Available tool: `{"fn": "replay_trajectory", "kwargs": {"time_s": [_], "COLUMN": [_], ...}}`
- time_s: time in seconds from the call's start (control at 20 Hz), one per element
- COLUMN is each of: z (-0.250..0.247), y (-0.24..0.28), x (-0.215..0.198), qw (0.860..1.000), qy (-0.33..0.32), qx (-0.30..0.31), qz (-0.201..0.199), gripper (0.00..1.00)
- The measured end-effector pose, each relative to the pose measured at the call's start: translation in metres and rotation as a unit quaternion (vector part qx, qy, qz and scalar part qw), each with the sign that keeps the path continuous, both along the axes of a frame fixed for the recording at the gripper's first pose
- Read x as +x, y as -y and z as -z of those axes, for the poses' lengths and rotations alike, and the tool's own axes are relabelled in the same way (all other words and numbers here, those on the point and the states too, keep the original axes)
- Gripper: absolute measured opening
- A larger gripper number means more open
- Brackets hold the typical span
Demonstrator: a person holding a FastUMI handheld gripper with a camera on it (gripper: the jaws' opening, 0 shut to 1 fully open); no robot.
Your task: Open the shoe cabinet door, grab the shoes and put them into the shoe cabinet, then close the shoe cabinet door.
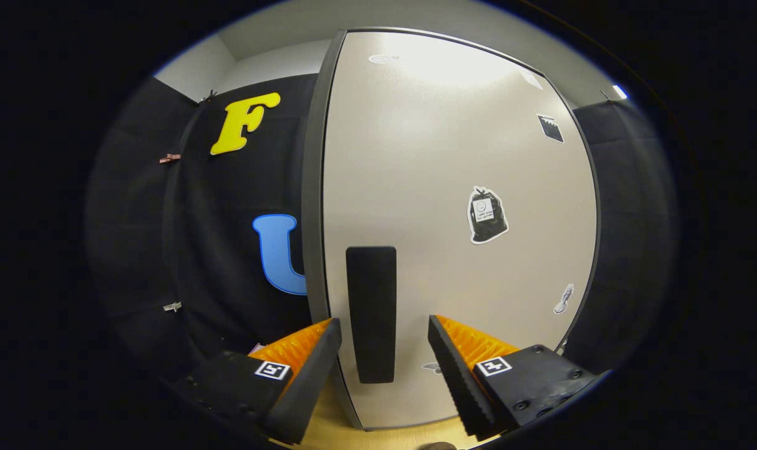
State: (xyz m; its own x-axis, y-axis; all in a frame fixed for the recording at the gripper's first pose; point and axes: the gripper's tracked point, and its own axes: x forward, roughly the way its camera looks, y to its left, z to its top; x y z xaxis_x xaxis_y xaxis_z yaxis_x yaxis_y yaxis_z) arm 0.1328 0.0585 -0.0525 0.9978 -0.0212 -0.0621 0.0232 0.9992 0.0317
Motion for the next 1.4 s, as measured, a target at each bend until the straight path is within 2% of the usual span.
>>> {"fn": "replay_trajectory", "kwargs": {"time_s": [0.05,0.1,0.25,0.35,0.45,0.5,0.55,0.95,1.0,1.4], "z": [0.000,0.004,0.004,0.003,0.002,0.004,0.004,0.005,0.004,0.002], "y": [0.000,0.001,-0.001,-0.007,-0.005,-0.005,-0.006,-0.006,-0.006,0.010], "x": [0.002,0.006,0.005,0.005,0.003,0.005,0.004,-0.004,-0.008,-0.057], "qw": [1.000,1.000,1.000,1.000,1.000,1.000,1.000,1.000,0.999,0.999], "qy": [0.000,-0.001,-0.002,0.002,0.001,-0.003,-0.007,-0.018,-0.021,-0.024], "qx": [0.000,-0.002,-0.007,-0.008,-0.015,-0.015,-0.014,-0.022,-0.022,-0.018], "qz": [0.002,0.007,0.012,0.008,0.016,0.016,0.017,-0.010,-0.015,-0.042], "gripper": [0.85,0.83,0.55,0.54,0.36,0.36,0.31,0.31,0.20,0.20]}}
